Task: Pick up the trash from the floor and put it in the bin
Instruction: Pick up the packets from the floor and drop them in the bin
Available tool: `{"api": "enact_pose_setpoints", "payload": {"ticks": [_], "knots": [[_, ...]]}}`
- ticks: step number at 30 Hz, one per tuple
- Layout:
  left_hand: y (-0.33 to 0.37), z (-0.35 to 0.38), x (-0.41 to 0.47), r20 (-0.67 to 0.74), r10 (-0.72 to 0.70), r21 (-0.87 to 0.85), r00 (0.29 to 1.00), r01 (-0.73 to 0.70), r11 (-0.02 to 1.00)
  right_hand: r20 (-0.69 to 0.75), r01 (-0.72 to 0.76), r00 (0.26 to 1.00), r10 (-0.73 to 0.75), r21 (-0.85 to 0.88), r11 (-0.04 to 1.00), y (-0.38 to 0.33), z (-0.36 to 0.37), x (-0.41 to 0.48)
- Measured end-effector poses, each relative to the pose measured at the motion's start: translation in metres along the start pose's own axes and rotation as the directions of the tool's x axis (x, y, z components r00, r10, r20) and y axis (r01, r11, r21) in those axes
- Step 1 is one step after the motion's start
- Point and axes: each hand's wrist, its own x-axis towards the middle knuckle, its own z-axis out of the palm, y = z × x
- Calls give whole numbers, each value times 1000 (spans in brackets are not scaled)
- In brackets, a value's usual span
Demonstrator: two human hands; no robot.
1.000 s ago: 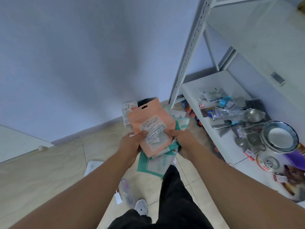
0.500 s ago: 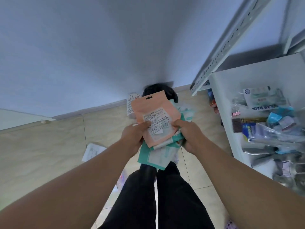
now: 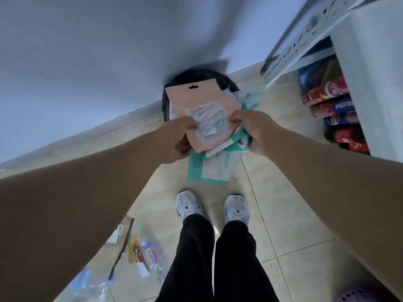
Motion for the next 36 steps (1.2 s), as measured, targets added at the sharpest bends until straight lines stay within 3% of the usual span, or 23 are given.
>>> {"api": "enact_pose_setpoints", "payload": {"ticks": [3, 5, 13, 17, 22, 25, 28, 32, 36], "knots": [[7, -9, 33, 72, -109, 194, 991, 93, 977, -27, -12, 1000, 11, -26, 1000, -3, 7, 36], [10, -13, 48, 56, -118, 234, 991, 102, 967, -22, -17, 1000, 16, -22, 1000, -5, 12, 51], [1, -25, 54, -157, 79, 59, 984, -70, 996, 10, 28, 1000, -28, -23, 999, -3, 29, 55], [-5, -27, 47, -195, 96, 126, 976, -72, 989, -64, 80, 994, -85, -77, 994, 7, 34, 54], [-8, -27, 39, -161, 176, 291, 971, -124, 949, -150, 153, 966, -209, -317, 936, 12, 38, 44], [-9, -34, 28, -119, 230, 447, 966, -155, 881, -45, 255, 942, -334, -551, 794, 13, 38, 27], [-15, -46, 10, -110, 261, 540, 959, -163, 826, 84, 303, 928, -363, -736, 605, 8, 40, 6], [-30, -66, -24, -200, 378, 583, 904, -201, 787, 211, 359, 908, -362, -839, 409, -2, 53, -30], [-59, -96, -65, -263, 384, 556, 885, -186, 810, 369, 444, 868, -332, -876, 188, 1, 79, -66]]}}
